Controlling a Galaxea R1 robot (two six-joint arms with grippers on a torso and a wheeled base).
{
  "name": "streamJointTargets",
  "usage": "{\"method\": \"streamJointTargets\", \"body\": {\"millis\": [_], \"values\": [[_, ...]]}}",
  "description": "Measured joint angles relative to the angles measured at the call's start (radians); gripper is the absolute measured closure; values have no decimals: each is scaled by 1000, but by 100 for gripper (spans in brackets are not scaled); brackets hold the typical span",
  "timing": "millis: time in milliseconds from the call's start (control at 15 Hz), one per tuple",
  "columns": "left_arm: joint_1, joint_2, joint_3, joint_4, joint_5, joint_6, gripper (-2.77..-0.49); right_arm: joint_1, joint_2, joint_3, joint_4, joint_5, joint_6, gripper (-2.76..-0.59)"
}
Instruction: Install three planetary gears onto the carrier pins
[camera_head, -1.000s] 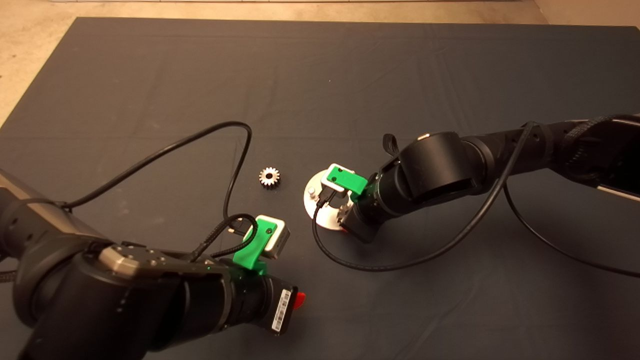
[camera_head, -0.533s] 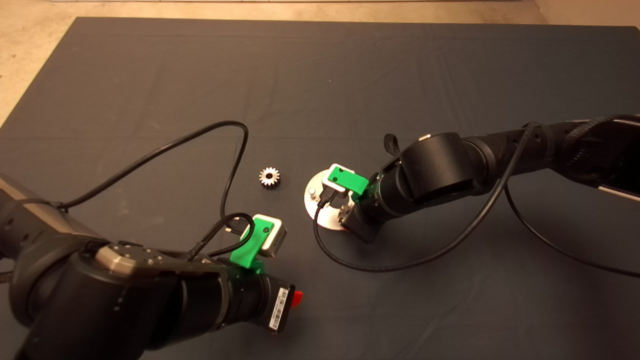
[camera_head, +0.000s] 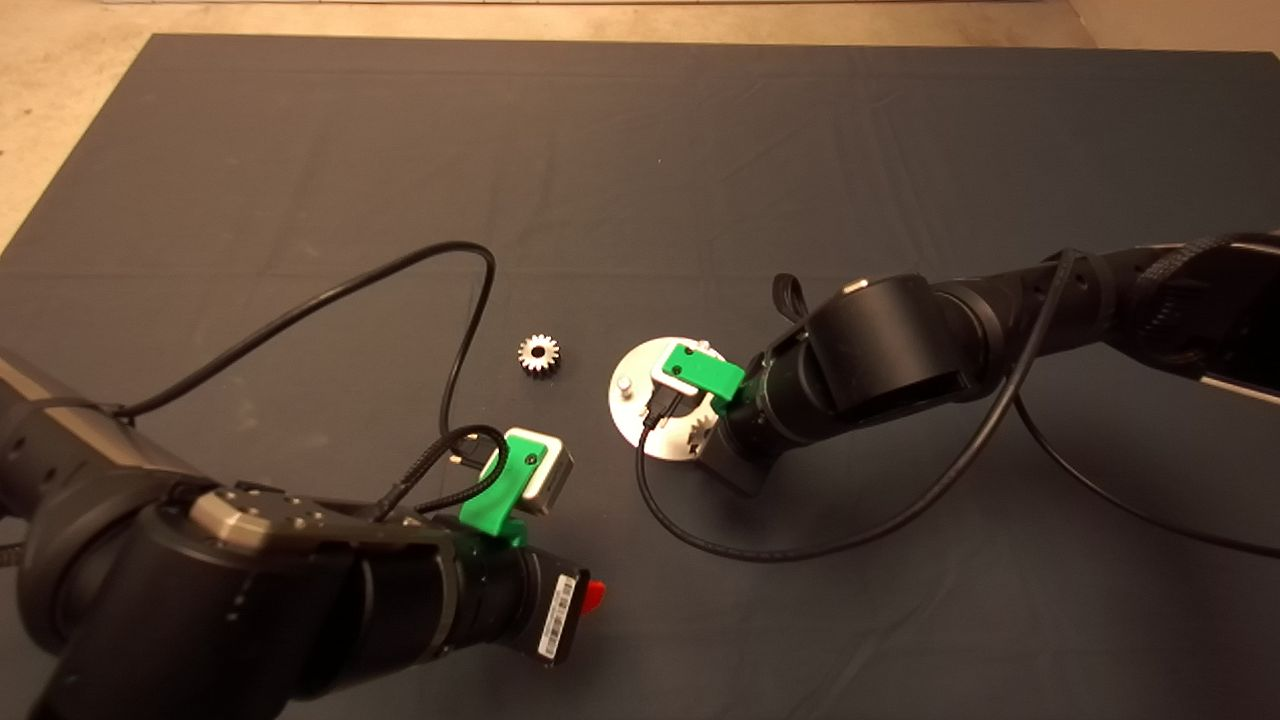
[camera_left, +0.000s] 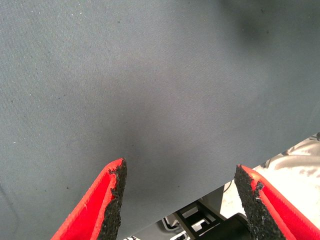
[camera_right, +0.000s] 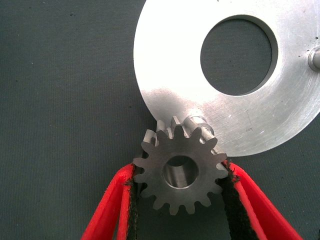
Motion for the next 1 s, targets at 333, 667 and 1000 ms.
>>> {"method": "streamJointTargets", "body": {"millis": [333,667,1000], "values": [[0,-5,0,1,0,0,-149,0,0,7,-7,-2,0,-97],[0,-6,0,2,0,0,-149,0,0,7,-25,-2,0,-97],[0,-7,0,3,0,0,-149,0,-3,7,-36,-3,0,-97]]}}
